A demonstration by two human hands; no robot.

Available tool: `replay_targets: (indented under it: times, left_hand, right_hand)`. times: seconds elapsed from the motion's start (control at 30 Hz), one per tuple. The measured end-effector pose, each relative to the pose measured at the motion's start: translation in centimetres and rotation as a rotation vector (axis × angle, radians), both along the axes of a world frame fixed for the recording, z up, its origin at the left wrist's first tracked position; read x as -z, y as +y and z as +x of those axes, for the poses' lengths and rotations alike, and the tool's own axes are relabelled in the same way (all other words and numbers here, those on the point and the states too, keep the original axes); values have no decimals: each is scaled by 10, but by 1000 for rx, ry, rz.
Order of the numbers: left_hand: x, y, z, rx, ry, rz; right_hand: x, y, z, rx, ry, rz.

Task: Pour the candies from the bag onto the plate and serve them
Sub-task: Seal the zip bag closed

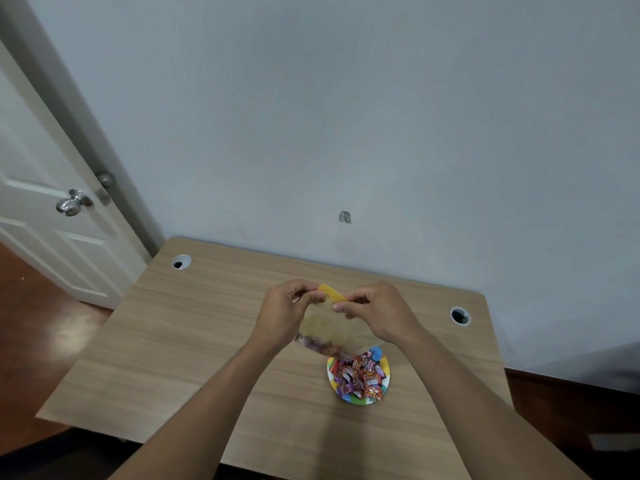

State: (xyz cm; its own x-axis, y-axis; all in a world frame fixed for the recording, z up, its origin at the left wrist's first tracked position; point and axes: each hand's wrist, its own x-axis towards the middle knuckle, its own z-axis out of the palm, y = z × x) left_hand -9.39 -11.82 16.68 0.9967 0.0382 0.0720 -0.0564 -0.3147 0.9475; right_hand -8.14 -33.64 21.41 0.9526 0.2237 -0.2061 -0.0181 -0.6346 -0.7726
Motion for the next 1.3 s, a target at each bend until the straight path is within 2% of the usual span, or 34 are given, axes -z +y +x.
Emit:
replay_targets:
  times: [0.23,0.37,0.57,0.77,1.0,1.3]
  left_hand:
    - [2,-16,-6,-113,-47,235]
    - [6,-22,-8,-178,-51,296]
    - [2,-15,-9,-124,-138,248]
    - [-9,-9,-13,-25,-145,89]
    - [-11,-9,-15,-6,-139,70]
    - [-3,-13,-19,-35,-116,162]
  right_hand:
    - [3,8,-5,-14,-15,57]
    - [2,14,-8,-25,-38,79]
    - [2,11,-7,-77,-40,7]
    - [4,17,-9,-91,-83,-1]
    - [8,21,-12,-19,-136,37]
    - [3,26,-18,-65,-119,51]
